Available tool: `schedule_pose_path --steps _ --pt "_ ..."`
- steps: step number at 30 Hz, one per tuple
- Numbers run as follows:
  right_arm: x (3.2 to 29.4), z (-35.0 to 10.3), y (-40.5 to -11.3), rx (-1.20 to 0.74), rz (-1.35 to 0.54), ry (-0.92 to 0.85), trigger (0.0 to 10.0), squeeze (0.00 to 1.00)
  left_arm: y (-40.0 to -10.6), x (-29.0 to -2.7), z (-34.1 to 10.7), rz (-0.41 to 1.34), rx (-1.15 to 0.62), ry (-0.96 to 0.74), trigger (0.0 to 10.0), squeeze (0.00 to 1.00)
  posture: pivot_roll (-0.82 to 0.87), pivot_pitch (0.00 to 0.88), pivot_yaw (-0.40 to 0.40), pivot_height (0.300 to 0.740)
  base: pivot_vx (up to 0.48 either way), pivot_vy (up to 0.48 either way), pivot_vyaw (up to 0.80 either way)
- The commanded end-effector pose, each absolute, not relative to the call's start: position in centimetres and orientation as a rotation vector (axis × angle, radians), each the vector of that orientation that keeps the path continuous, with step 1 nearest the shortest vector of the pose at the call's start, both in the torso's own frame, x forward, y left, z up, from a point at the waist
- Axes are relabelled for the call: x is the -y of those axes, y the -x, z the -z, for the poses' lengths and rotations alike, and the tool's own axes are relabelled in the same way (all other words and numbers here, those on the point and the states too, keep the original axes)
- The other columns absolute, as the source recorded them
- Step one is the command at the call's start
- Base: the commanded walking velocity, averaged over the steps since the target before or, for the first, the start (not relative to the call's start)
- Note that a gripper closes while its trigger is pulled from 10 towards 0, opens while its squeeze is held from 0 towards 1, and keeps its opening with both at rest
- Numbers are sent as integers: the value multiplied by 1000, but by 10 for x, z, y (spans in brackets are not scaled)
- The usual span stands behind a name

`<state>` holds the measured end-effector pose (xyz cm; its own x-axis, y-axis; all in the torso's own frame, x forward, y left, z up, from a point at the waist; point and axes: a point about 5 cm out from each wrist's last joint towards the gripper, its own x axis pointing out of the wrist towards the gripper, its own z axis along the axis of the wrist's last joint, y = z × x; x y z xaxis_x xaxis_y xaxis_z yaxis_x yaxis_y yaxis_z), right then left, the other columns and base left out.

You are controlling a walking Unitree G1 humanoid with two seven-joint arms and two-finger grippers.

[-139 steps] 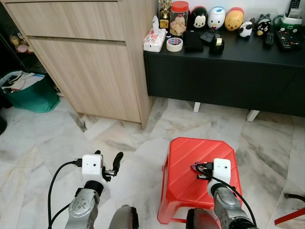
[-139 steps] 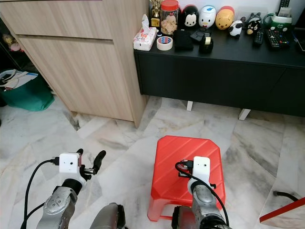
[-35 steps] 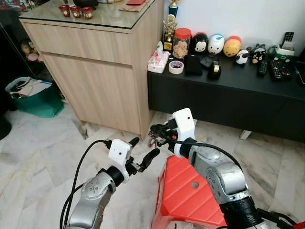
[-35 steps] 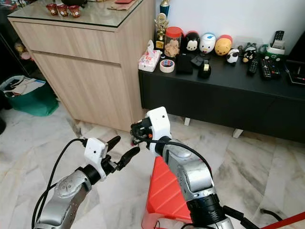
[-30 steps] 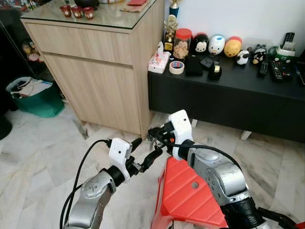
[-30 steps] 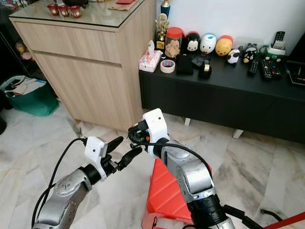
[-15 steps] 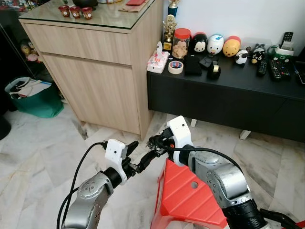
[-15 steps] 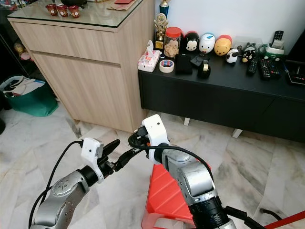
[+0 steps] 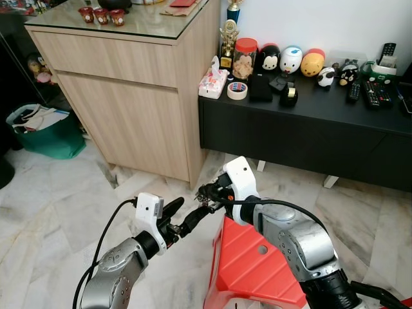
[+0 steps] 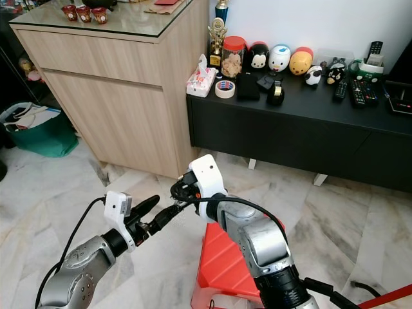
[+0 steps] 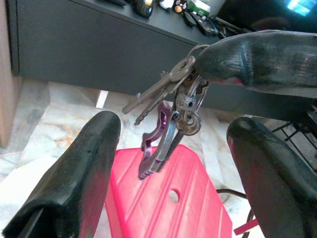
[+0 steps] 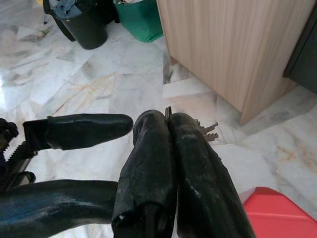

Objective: Hang keys on a hook

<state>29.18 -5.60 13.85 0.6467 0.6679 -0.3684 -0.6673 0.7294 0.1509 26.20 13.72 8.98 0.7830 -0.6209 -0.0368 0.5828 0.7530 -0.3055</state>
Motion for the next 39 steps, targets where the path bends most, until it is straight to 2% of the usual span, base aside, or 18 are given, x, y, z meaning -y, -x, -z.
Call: schedule_pose_path --steps 1,8,9,10,12,13,14,15,16,17,39 --pt "52 -147 -288 -390 -795 -3 10000 0 -262 -139 -88 668 -154 301 10000 0 90 114 -21 740 0 0 0" --pt "49 -149 -285 -399 -828 -3 10000 0 -266 -139 -89 684 -150 303 10000 0 85 112 -25 740 0 0 0" --pt "48 -149 -284 -399 -836 -3 10000 0 -267 -140 -89 683 -148 303 8941 0 83 112 -25 740 0 0 0" --pt "47 -149 -283 -399 -843 -3 10000 0 -267 -140 -89 683 -146 302 8941 0 83 112 -25 740 0 0 0" --pt "46 -150 -282 -401 -856 -3 10000 0 -268 -140 -90 684 -142 303 8039 0 83 113 -26 740 0 0 0" --pt "46 -150 -282 -401 -856 -3 10000 0 -268 -140 -90 684 -142 303 8039 0 83 113 -26 740 0 0 0" --pt "45 -150 -281 -403 -861 -3 10000 0 -269 -140 -90 686 -141 305 4078 0 83 112 -25 740 0 0 0" --pt "45 -150 -281 -403 -861 -3 10000 0 -269 -140 -90 686 -141 305 4078 0 83 112 -25 740 0 0 0" --pt "45 -150 -281 -404 -863 -2 10000 0 -269 -140 -90 687 -139 305 3020 0 83 112 -25 740 0 0 0" --pt "45 -150 -280 -405 -864 -2 10000 0 -269 -140 -90 689 -139 306 0 0 83 112 -25 740 0 0 0" --pt "46 -149 -281 -406 -851 -10 10000 0 -267 -143 -93 713 -126 317 0 0 83 111 -25 740 0 0 0"
